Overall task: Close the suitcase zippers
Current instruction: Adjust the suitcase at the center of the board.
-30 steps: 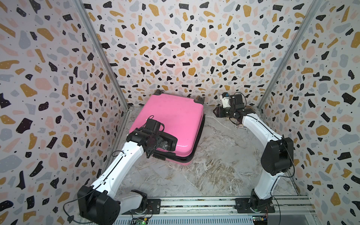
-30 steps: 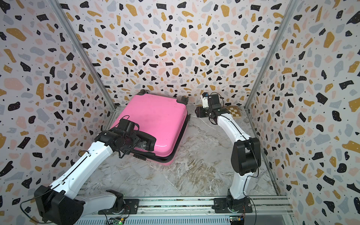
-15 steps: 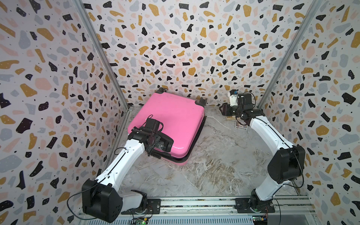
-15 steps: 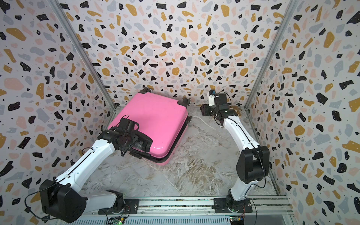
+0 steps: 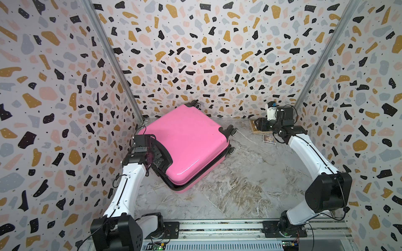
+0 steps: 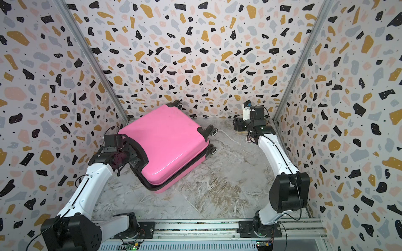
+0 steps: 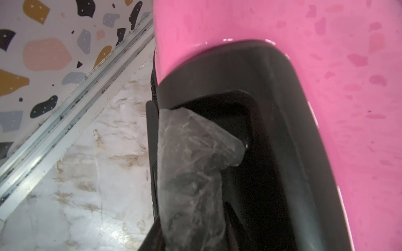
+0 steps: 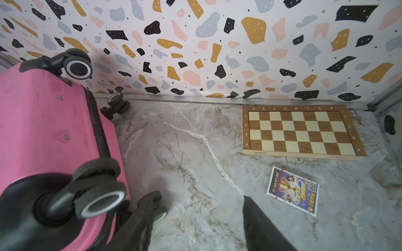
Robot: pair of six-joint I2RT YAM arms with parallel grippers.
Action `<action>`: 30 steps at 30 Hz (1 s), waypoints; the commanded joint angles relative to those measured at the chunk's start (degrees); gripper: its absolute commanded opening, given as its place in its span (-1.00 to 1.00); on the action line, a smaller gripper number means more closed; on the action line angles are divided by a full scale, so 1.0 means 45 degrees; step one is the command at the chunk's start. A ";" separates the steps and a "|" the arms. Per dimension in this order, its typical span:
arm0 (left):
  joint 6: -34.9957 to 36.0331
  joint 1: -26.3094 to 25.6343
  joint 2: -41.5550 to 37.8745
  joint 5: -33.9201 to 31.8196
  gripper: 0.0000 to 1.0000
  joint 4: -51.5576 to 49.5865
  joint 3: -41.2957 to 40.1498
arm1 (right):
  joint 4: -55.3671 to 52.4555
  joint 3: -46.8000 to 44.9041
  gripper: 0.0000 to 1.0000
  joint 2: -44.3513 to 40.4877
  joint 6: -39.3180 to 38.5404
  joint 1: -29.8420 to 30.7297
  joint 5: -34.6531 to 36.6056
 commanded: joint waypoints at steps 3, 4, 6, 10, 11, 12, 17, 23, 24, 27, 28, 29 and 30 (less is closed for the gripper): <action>0.4858 0.0245 0.1299 0.3703 -1.00 0.0872 0.1658 | 0.0271 -0.0174 0.32 -0.0274 -0.0764 -0.0115 -0.1256; 0.5329 0.0245 0.1511 0.4297 -1.00 0.1294 0.1823 | 0.0240 -0.0173 0.32 -0.0212 -0.0841 -0.0115 -0.1491; 0.6335 0.0262 0.2093 0.5191 -1.00 0.1824 0.2346 | 0.0140 -0.0181 0.32 -0.0122 -0.1022 -0.0115 -0.2074; 0.7714 0.0296 0.3924 0.6128 -1.00 0.1733 0.4356 | 0.0067 -0.0679 0.32 -0.0051 -0.1305 0.0029 -0.3016; 0.8090 0.0303 0.4412 0.6418 -1.00 0.1546 0.4947 | 0.0130 -0.0931 0.32 -0.0051 -0.1360 0.0139 -0.3133; 0.8311 0.0301 0.4782 0.6605 -1.00 0.1398 0.5362 | 0.0151 -0.1142 0.33 -0.0019 -0.1410 0.0273 -0.3191; 0.9732 0.0304 0.6033 0.7321 -1.00 0.0725 0.6748 | 0.0131 -0.1891 0.32 0.0304 -0.1793 0.1311 -0.2796; 0.9889 0.0299 0.6822 0.7718 -1.00 0.1416 0.7500 | -0.0377 -0.2240 0.31 0.0176 -0.2438 0.3044 -0.2585; 0.9686 0.0304 0.7047 0.7583 -1.00 0.1505 0.7810 | -0.0483 -0.2326 0.32 0.0081 -0.2525 0.3304 -0.2558; 0.9362 0.0287 0.7825 0.7492 -0.93 0.1274 0.9024 | -0.0581 -0.2895 0.31 -0.0450 -0.2618 0.4045 -0.2526; 0.9242 0.0284 0.8147 0.7472 -0.69 0.1117 0.9486 | -0.0520 -0.3170 0.31 -0.0732 -0.2670 0.4292 -0.2511; 0.9227 0.0284 0.8403 0.7465 -0.39 0.0931 0.9943 | -0.0449 -0.3423 0.31 -0.0954 -0.2721 0.4486 -0.2510; 0.9124 0.0262 0.8696 0.7294 0.02 0.0755 1.0408 | -0.0397 -0.3621 0.31 -0.1215 -0.2768 0.4748 -0.2514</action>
